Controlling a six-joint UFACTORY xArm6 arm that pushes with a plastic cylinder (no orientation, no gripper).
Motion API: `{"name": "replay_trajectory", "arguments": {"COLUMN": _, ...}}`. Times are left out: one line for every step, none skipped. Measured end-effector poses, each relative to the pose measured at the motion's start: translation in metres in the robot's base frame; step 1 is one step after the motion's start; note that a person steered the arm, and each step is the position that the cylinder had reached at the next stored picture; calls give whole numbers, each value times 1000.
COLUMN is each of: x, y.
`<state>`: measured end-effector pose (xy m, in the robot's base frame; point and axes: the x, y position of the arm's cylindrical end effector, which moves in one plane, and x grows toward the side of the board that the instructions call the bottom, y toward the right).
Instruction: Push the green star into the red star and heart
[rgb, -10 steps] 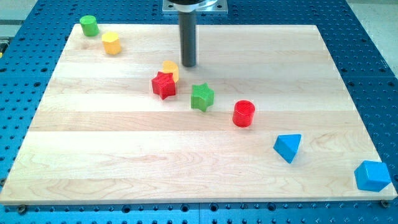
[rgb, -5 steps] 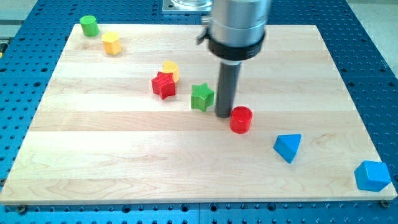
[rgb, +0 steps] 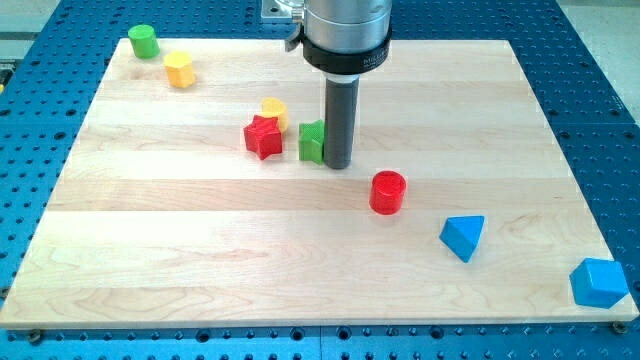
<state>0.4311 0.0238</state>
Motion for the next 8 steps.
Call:
{"name": "replay_trajectory", "arguments": {"x": 3, "y": -3}}
{"name": "replay_trajectory", "arguments": {"x": 27, "y": -27}}
{"name": "replay_trajectory", "arguments": {"x": 15, "y": -32}}
{"name": "replay_trajectory", "arguments": {"x": -4, "y": -32}}
{"name": "replay_trajectory", "arguments": {"x": -13, "y": -32}}
{"name": "replay_trajectory", "arguments": {"x": -8, "y": -7}}
{"name": "replay_trajectory", "arguments": {"x": -11, "y": 18}}
{"name": "replay_trajectory", "arguments": {"x": -21, "y": -1}}
